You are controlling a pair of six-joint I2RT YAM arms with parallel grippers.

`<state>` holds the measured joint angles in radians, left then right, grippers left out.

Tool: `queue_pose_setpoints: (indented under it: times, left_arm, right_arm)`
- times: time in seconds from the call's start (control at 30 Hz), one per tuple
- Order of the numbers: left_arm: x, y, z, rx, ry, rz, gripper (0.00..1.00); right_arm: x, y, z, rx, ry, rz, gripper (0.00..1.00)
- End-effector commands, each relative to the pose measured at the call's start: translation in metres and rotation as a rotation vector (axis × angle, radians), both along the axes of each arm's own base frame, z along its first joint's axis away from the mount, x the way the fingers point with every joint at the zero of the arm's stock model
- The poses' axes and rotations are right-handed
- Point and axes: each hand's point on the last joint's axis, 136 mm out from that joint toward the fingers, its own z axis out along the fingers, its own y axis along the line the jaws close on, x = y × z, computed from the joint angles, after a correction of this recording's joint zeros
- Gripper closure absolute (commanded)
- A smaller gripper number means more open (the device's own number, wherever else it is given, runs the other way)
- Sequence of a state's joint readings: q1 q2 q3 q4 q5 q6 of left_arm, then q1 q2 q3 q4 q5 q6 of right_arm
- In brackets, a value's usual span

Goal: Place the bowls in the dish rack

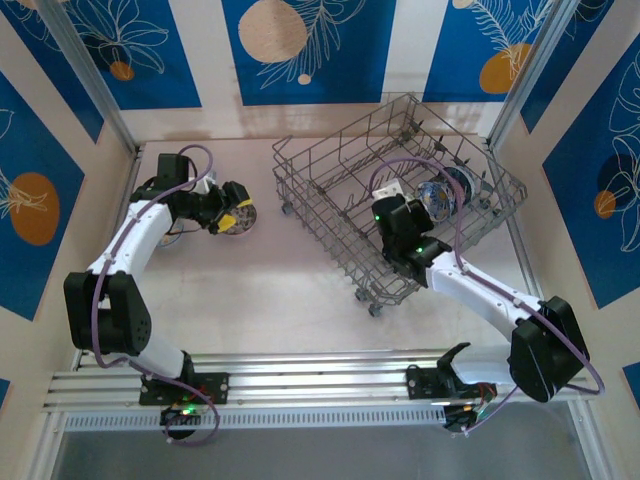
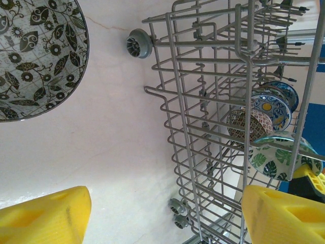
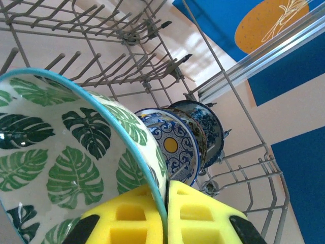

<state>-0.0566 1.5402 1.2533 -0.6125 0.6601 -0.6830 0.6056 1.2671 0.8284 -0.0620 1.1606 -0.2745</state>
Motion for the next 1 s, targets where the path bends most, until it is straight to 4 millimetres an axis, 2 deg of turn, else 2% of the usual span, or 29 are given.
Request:
queue_pose_setpoints:
  times: [0.0, 0.4, 0.47, 0.57, 0.63, 0.7, 0.73, 0.8, 0.87, 0.97]
  left_arm:
    - [-0.004, -0.004, -0.003, 0.001, 0.003, -0.008, 0.22]
    - [-0.005, -0.006, -0.014, -0.014, 0.015, -0.028, 0.22]
    - [-0.006, -0.007, -0.015, -0.016, 0.019, -0.032, 0.22]
    - [-0.006, -0.007, -0.017, -0.018, 0.018, -0.037, 0.22]
    - [-0.006, -0.008, -0.019, -0.021, 0.021, -0.039, 0.22]
    - [-0.005, -0.009, -0.019, -0.029, 0.022, -0.042, 0.22]
    - [-0.005, -0.009, -0.020, -0.030, 0.023, -0.042, 0.22]
    - [-0.004, -0.010, -0.019, -0.034, 0.021, -0.045, 0.22]
    - [-0.004, -0.010, -0.017, -0.032, 0.015, -0.047, 0.22]
    - [-0.008, -0.009, -0.017, -0.020, 0.014, -0.049, 0.22]
  right_arm:
    - [-0.002, -0.002, 0.010, -0.043, -0.075, -0.040, 1.00]
    - [-0.026, 0.007, -0.012, -0.071, -0.010, -0.105, 1.00]
    - [-0.034, -0.001, -0.015, -0.065, 0.002, -0.162, 1.00]
    - [-0.053, -0.023, -0.014, -0.070, -0.013, -0.319, 0.97]
    - [-0.071, -0.040, -0.005, -0.120, -0.040, -0.422, 0.95]
    - [-0.082, -0.049, 0.014, -0.185, -0.081, -0.505, 0.94]
    - [-0.079, -0.046, 0.019, -0.218, -0.100, -0.515, 0.93]
    - [-0.065, -0.028, 0.010, -0.290, -0.082, -0.465, 0.94]
    - [-0.062, -0.015, 0.012, -0.258, -0.121, -0.439, 0.99]
    - [-0.059, -0.016, 0.016, -0.211, -0.135, -0.469, 1.00]
